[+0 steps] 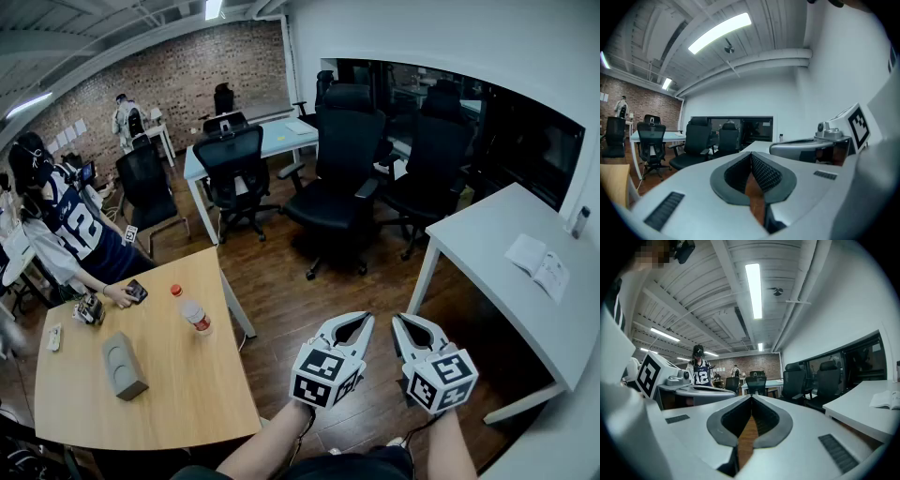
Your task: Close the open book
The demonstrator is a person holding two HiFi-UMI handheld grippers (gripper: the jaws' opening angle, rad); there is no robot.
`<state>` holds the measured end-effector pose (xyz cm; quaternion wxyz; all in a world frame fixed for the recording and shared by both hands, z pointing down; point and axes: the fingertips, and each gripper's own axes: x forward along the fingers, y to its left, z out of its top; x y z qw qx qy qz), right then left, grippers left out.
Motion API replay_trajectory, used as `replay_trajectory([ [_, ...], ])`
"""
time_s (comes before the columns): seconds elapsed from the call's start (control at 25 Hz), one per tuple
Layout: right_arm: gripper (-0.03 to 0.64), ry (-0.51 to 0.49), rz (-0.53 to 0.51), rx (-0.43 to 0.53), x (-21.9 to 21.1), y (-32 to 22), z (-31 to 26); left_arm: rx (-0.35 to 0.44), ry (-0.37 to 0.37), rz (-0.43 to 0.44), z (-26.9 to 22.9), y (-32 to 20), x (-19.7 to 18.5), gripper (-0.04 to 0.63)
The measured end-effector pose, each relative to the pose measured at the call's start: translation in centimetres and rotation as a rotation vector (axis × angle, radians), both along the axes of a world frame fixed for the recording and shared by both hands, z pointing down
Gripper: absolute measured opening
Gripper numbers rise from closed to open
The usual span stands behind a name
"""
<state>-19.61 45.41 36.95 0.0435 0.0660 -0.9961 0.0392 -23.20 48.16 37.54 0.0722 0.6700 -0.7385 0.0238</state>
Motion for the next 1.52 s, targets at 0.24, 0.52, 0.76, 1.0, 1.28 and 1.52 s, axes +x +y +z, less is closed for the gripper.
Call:
replay_trajectory([
  [0.24,0.005,0.018,0.052,-0.023,2.8,-4.4,1.1,-0.025,0.012,0.058,1.4,-4.3,2.8,0.005],
  [0.52,0.005,0.032,0.164,-0.052,8.7,-11.6,2.2,-0.042,0.036,0.165,2.4,-12.1,8.1,0.005],
  [0.76,0.005,0.029,0.286,-0.056,15.1,-19.0,2.4,-0.04,0.033,0.273,2.5,-19.6,13.8,0.005],
  [1.0,0.005,0.014,0.393,-0.063,21.4,-25.2,2.6,-0.038,0.045,0.354,2.4,-25.9,19.4,0.005],
  [1.28,0.005,-0.013,0.486,-0.093,26.6,-29.4,3.2,-0.075,0.047,0.444,3.1,-30.8,24.8,0.005],
  [1.52,0.005,-0.009,0.561,-0.111,28.9,-33.1,4.5,-0.087,0.048,0.525,4.0,-35.1,27.1,0.005],
])
